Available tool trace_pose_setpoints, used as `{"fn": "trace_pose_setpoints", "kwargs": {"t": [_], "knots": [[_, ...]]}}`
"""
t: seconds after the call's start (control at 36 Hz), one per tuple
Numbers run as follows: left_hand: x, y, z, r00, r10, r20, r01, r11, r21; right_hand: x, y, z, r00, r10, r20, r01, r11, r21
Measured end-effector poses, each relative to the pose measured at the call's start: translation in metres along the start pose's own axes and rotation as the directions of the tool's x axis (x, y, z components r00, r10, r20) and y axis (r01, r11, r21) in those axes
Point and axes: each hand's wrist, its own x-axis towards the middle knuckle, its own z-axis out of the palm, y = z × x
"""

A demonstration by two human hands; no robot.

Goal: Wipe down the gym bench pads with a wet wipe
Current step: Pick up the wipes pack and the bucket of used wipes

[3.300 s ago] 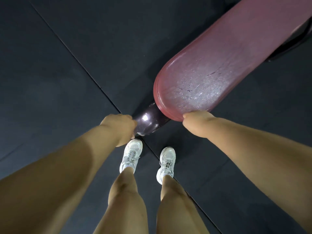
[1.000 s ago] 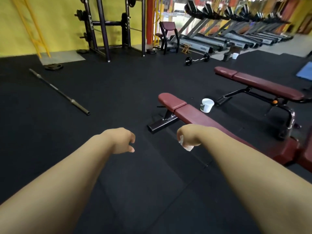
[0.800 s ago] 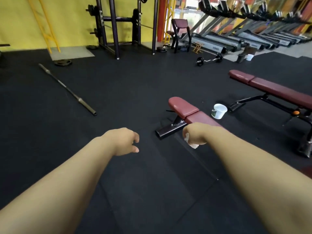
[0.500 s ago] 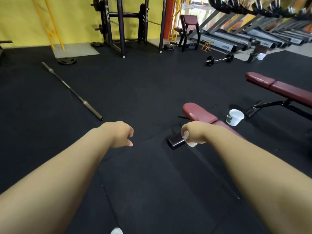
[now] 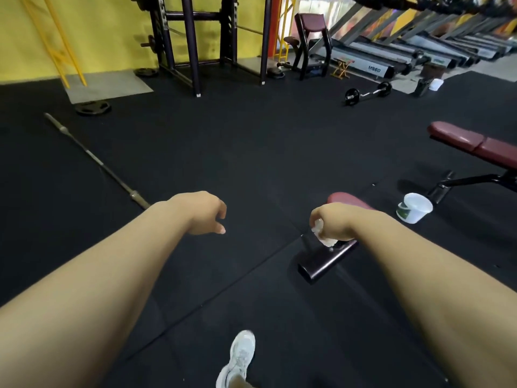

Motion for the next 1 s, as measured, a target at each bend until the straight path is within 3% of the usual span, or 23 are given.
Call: {"fn": "trace_pose_setpoints", "kwargs": {"t": [0.22, 0.56, 0.78, 1.0], "knots": [[0.142, -0.082, -0.075, 0.998, -0.056, -0.03, 0.057, 0.998, 0.026, 0.163, -0.007, -0.098, 1.0, -0.025, -0.008, 0.025, 1.0, 0.007], [0.352, -0.167, -0.177, 1.0, -0.027, -0.004, 0.027, 1.0, 0.014, 0.371, 0.023, -0.22, 1.0, -0.01, 0.008, 0.01, 0.999, 0.045], [0.522, -0.192, -0.25, 0.995, 0.097, -0.005, -0.096, 0.99, 0.102, 0.495, 0.071, -0.273, 0.992, 0.122, 0.014, -0.123, 0.983, 0.137], [0.677, -0.153, -0.324, 0.957, 0.283, 0.059, -0.289, 0.944, 0.157, 0.566, 0.149, -0.311, 0.959, 0.276, 0.068, -0.282, 0.898, 0.338]]}}
